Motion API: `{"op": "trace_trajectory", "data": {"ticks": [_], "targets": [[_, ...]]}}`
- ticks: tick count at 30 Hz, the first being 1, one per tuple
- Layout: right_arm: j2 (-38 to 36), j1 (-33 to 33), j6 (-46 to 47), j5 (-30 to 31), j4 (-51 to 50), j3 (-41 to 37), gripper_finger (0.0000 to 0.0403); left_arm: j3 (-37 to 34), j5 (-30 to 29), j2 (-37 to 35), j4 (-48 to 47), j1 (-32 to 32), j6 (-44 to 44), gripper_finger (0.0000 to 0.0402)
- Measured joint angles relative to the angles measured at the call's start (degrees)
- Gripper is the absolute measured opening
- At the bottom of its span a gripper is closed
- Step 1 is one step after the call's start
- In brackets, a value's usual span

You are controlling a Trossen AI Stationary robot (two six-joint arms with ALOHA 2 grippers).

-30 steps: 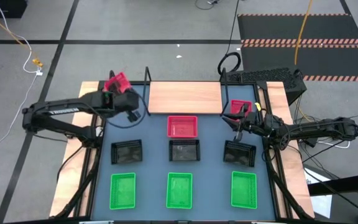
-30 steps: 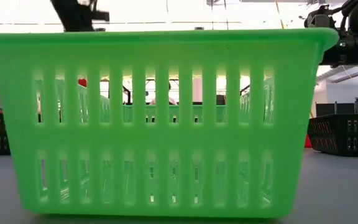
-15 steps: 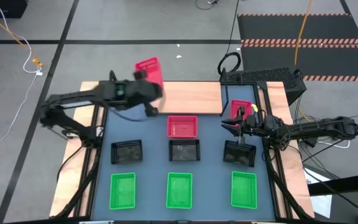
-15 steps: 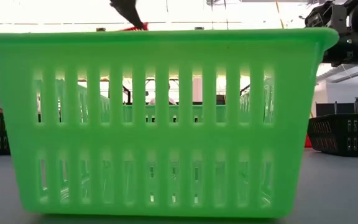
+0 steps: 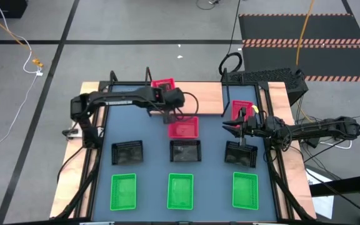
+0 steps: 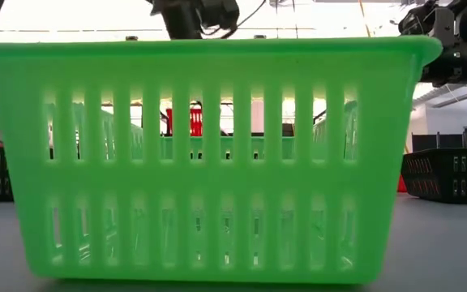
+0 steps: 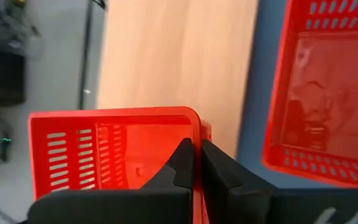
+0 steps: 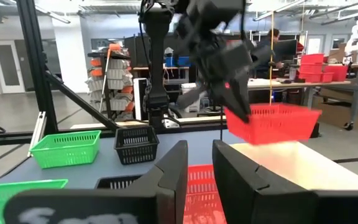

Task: Stack baskets on shelf by color
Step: Put the left red basket on the shelf

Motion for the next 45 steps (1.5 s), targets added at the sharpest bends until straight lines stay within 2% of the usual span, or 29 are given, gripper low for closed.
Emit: {"op": "trace_trajectory", "data": {"ticks": [4, 12, 17, 21, 30, 45], "targets": [[0.26, 0.0, -0.28, 0.02, -0.24, 0.0, 0.0071, -0.78, 4.37, 1.69, -0.67, 0.62, -1.8, 0.002], [1.38, 0.0, 0.48, 0.08, -0.26, 0.0, 0.0071, -3.72, 4.53, 1.91, -1.66, 1.99, 0.36, 0.001], [1.43, 0.0, 0.77, 0.12, 0.67, 0.0, 0.0071, -5.49, 4.89, 1.91, -1.74, 2.79, 5.96, 0.0051], [1.42, 0.0, 1.53, 0.15, 1.98, 0.0, 0.0071, -6.12, 4.95, 1.91, -1.37, 3.22, 7.22, 0.0068], [1.43, 0.0, 3.51, 0.17, 2.41, -0.02, 0.0071, -6.19, 4.51, 1.91, 2.8, 3.5, 10.01, 0.0071], [1.51, 0.0, 4.98, 0.11, 1.19, -0.02, 0.0071, -6.19, 4.4, 1.65, -1.96, 3.26, 18.46, 0.0072]]}}
